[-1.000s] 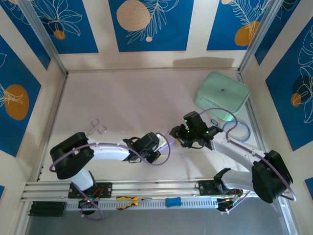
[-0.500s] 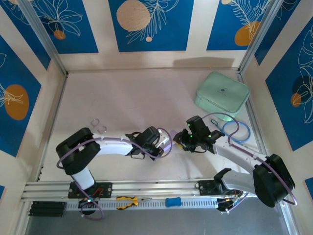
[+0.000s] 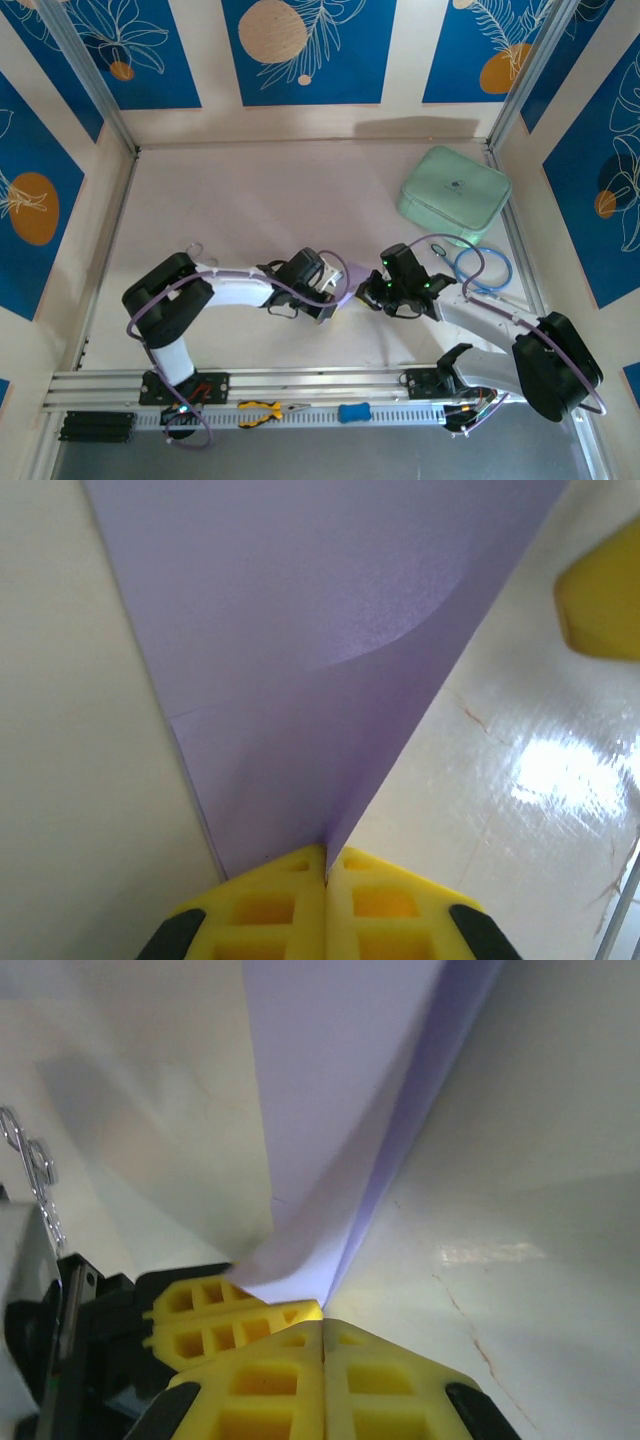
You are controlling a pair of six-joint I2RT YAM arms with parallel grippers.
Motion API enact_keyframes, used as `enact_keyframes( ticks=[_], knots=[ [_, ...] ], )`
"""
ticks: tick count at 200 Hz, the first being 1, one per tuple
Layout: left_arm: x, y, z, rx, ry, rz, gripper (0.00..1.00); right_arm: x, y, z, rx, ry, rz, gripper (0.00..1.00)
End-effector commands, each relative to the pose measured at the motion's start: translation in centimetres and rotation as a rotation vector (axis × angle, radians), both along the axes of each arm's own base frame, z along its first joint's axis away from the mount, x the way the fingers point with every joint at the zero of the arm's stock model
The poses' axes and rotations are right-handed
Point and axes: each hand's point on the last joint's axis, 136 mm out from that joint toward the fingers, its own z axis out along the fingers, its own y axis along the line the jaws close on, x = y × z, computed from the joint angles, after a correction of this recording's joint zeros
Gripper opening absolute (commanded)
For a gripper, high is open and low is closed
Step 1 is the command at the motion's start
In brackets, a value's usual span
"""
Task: Fold a paper plane with a square sheet of paper (pick it up from the middle)
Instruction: Fold the wing for the fifth time at the center of the table.
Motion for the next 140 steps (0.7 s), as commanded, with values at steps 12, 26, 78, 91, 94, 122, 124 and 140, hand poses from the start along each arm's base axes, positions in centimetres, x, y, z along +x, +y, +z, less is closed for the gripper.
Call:
enact_keyframes(
  ticks=[12, 26, 78, 91, 94, 122, 124, 140],
  knots=[
    [1.7, 2.7, -1.6, 0.038, 0.107, 0.205, 0.00, 0.4, 0.7, -0.2, 0.009, -0.039, 0.047, 0.08],
    [2.1, 3.3, -1.5, 0.042, 0.105, 0.245, 0.00, 0.6, 1.2, -0.2, 0.030, -0.043, 0.059, 0.08],
    [1.7, 1.5, -0.7, -0.058, 0.185, 0.215, 0.00, 2.0, 3.9, 0.5, 0.130, -0.095, 0.133, 0.08],
    [1.6, 1.4, -0.9, -0.066, 0.200, 0.214, 0.00, 2.5, 4.6, 0.5, 0.147, -0.104, 0.148, 0.07],
    [1.6, 1.5, -0.9, -0.069, 0.202, 0.214, 0.00, 2.6, 4.7, 0.4, 0.148, -0.103, 0.150, 0.07],
    [1.5, 1.5, -1.0, -0.080, 0.225, 0.212, 0.00, 3.6, 5.9, 0.4, 0.187, -0.138, 0.175, 0.06],
    [1.4, 1.5, -1.0, -0.082, 0.226, 0.211, 0.00, 3.6, 6.0, 0.4, 0.190, -0.140, 0.176, 0.06],
    [1.4, 1.6, -1.1, -0.085, 0.235, 0.213, 0.00, 4.0, 6.3, 0.3, 0.200, -0.144, 0.186, 0.06]
  ],
)
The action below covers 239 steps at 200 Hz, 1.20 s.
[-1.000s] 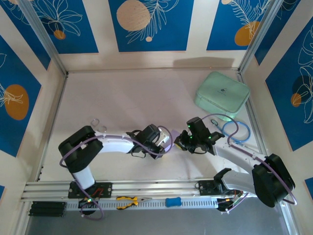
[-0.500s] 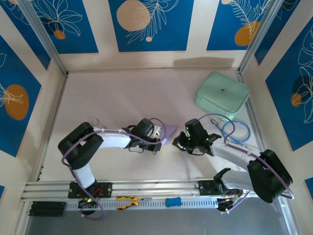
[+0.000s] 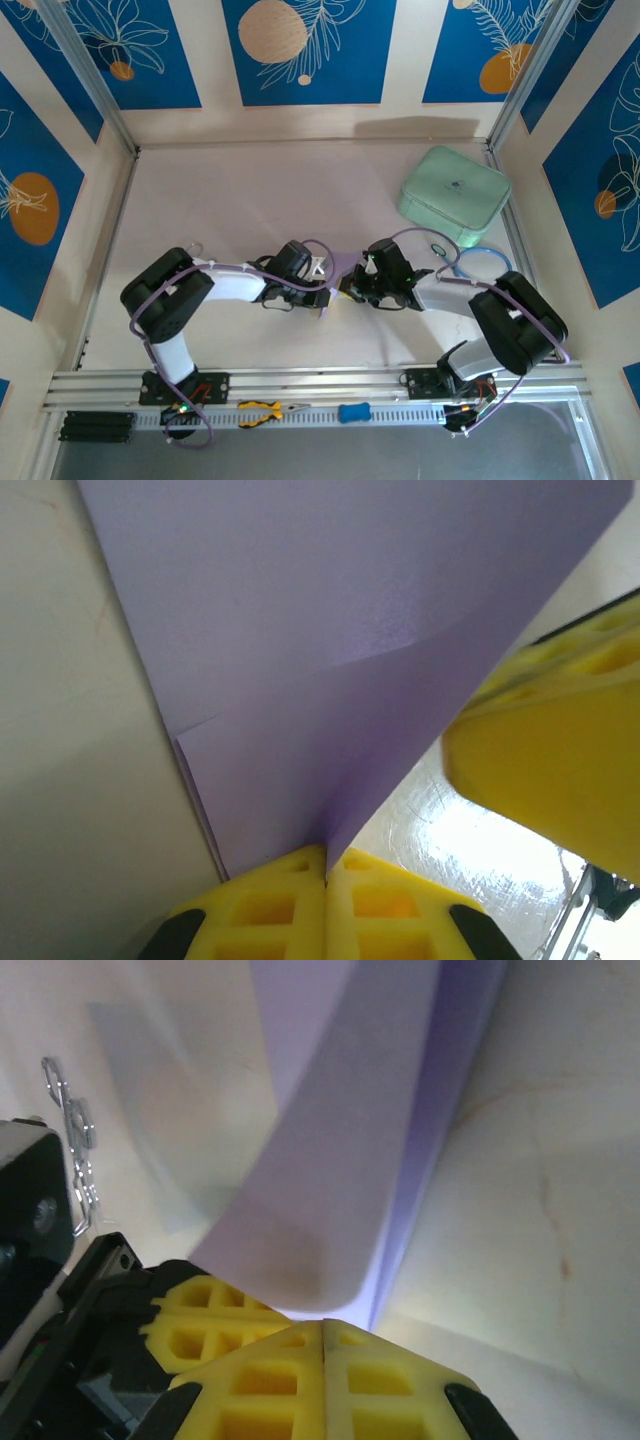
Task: Fold a paper plane with a square sheet of paper (pick it up from the middle)
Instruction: Fold the wing for the fifth time at the center of the table.
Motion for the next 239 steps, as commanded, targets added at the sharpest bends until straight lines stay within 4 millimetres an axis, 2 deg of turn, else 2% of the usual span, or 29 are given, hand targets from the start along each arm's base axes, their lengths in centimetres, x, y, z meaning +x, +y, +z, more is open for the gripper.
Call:
enact_keyframes(
  ticks=[1, 59, 102, 161, 193, 239],
  knots=[
    [-0.6, 0.5, -1.0, -0.001, 0.058, 0.002, 0.00, 1.3, 1.9, 1.9, 0.079, -0.079, 0.052, 0.06],
    [-0.6, 1.0, -1.0, -0.031, 0.077, 0.019, 0.00, 2.0, 1.0, 0.5, 0.045, -0.054, 0.032, 0.05],
    [-0.6, 1.3, -0.5, -0.081, 0.075, 0.026, 0.00, 2.4, 0.9, 0.6, 0.061, -0.057, 0.048, 0.05],
    [-0.5, 1.4, 0.6, -0.164, 0.060, 0.033, 0.00, 2.6, 1.4, 0.8, 0.086, -0.056, 0.083, 0.06],
    [-0.3, 1.9, 0.2, -0.161, 0.078, 0.063, 0.00, 2.8, 2.3, 1.6, 0.122, -0.075, 0.135, 0.06],
    [-0.2, 2.6, -0.6, -0.147, 0.109, 0.102, 0.00, 3.0, 3.0, 0.6, 0.136, -0.054, 0.156, 0.06]
  ],
)
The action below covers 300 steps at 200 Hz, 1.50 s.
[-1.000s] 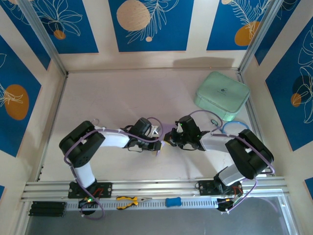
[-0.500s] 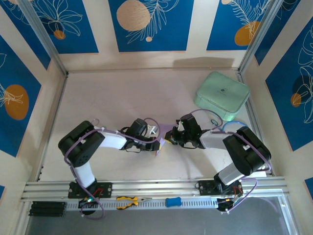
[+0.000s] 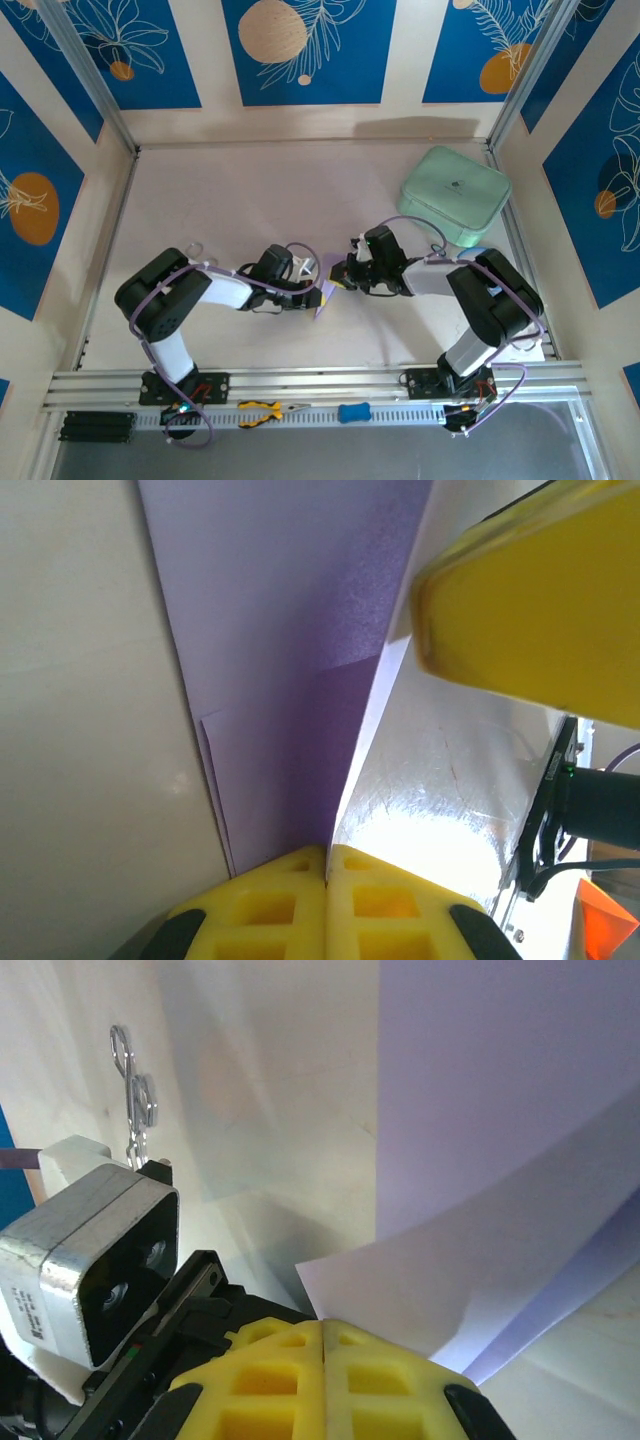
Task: Fold a paper plane with a square sheet of paper (pick it up from the middle)
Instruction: Fold the wing for the fifth time at the center of the table.
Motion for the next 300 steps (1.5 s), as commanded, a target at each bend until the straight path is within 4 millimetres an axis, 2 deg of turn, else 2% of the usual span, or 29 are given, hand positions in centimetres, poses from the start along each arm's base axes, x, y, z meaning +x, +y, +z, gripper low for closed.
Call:
enact_keyframes(
  ticks=[1, 113, 197, 214, 240, 273, 300],
  knots=[
    [0.0, 1.1, -0.8, 0.020, 0.040, 0.033, 0.00, 0.1, 0.6, 0.0, 0.029, -0.004, 0.042, 0.06],
    [0.1, 2.1, -1.9, 0.060, 0.076, 0.080, 0.00, 0.7, 0.5, -1.5, 0.031, 0.021, 0.051, 0.06],
    [-0.1, 2.4, -2.2, 0.074, 0.092, 0.078, 0.00, -0.3, -0.5, -5.3, -0.081, 0.131, 0.035, 0.06],
    [-0.3, 2.3, -1.9, 0.066, 0.091, 0.065, 0.11, -0.6, -0.8, -5.9, -0.127, 0.155, 0.035, 0.06],
    [-0.6, 2.3, -1.0, 0.049, 0.079, 0.048, 0.16, -1.0, -1.0, -6.5, -0.172, 0.175, 0.035, 0.06],
    [-1.3, 2.0, 0.2, 0.012, 0.083, 0.013, 0.14, -1.3, -1.2, -6.9, -0.190, 0.194, 0.029, 0.06],
    [-2.0, 2.1, 0.3, 0.001, 0.096, -0.016, 0.07, -1.4, -1.3, -7.0, -0.204, 0.197, 0.030, 0.06]
  ],
)
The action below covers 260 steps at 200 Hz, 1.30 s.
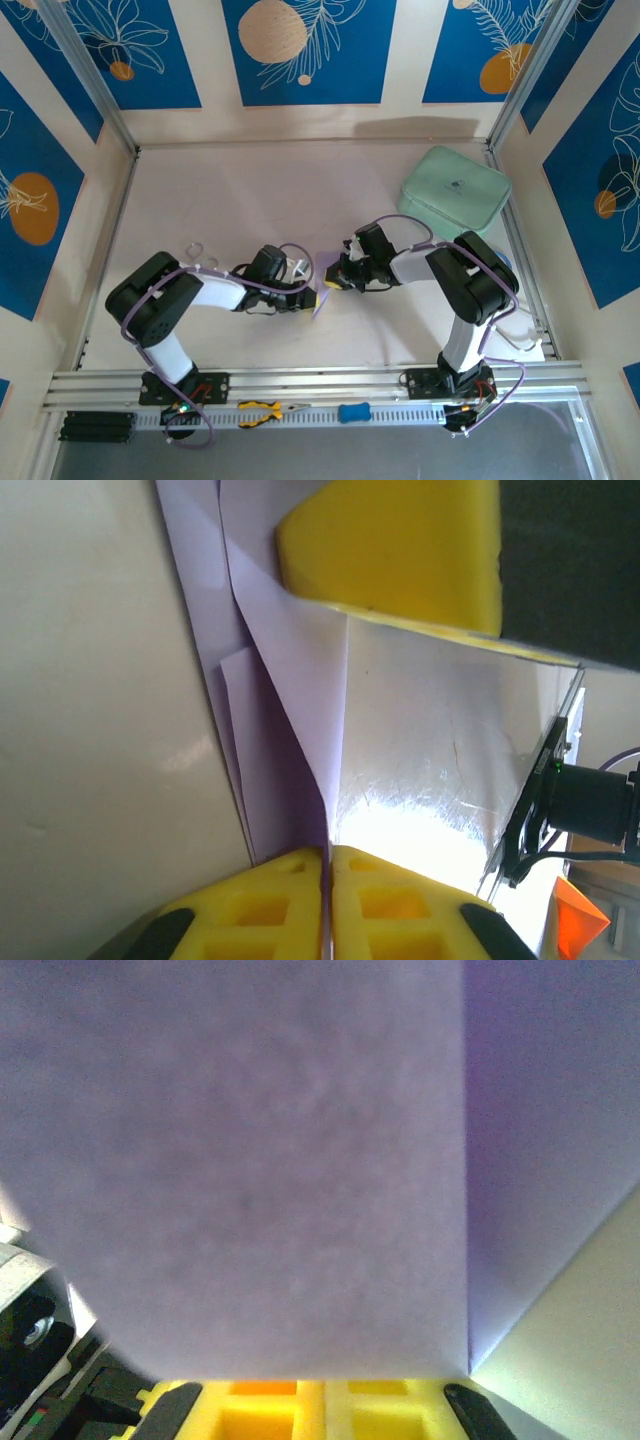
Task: Fold a paper plane with a square sheet of paper (pick it up from the middle)
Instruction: Fold the wing for the fifth time at the center of the table.
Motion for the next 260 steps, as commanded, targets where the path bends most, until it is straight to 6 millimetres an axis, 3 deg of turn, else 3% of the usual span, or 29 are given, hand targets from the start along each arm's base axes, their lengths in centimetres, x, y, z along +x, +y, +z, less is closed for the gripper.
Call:
enact_keyframes(
  ticks=[1, 42, 74, 108, 133, 164, 179, 210, 218, 225, 260],
  knots=[
    [-1.3, 0.6, 0.0, -0.006, 0.032, -0.043, 0.06, -2.2, -2.0, -3.8, -0.146, 0.112, -0.015, 0.06],
    [-2.1, 0.2, 0.1, -0.035, 0.058, -0.088, 0.07, -2.3, -2.1, -4.0, -0.164, 0.119, -0.013, 0.06],
    [-2.8, 0.7, -0.7, 0.005, 0.085, -0.117, 0.00, -2.4, -2.2, -4.1, -0.175, 0.125, -0.016, 0.06],
    [-3.8, 1.6, -1.8, 0.077, 0.111, -0.142, 0.00, -2.5, -2.5, -4.3, -0.194, 0.134, -0.026, 0.06],
    [-4.4, 1.4, -1.8, 0.074, 0.123, -0.170, 0.08, -2.5, -2.7, -4.4, -0.203, 0.136, -0.031, 0.06],
    [-4.7, 1.3, -1.9, 0.081, 0.131, -0.180, 0.09, -2.5, -2.7, -4.4, -0.207, 0.138, -0.035, 0.05],
    [-4.8, 1.5, -2.0, 0.094, 0.130, -0.184, 0.00, -2.6, -2.8, -4.4, -0.209, 0.140, -0.035, 0.05],
    [-5.2, 1.8, -2.2, 0.114, 0.131, -0.192, 0.00, -2.6, -3.0, -4.6, -0.217, 0.146, -0.040, 0.05],
    [-5.3, 1.9, -2.2, 0.118, 0.134, -0.194, 0.09, -2.7, -2.9, -4.6, -0.217, 0.147, -0.039, 0.05],
    [-5.4, 1.9, -2.2, 0.120, 0.132, -0.196, 0.10, -2.6, -3.0, -4.5, -0.218, 0.147, -0.041, 0.05],
    [-5.7, 2.1, -2.4, 0.139, 0.131, -0.202, 0.04, -2.6, -3.1, -4.6, -0.222, 0.151, -0.047, 0.05]
  ],
)
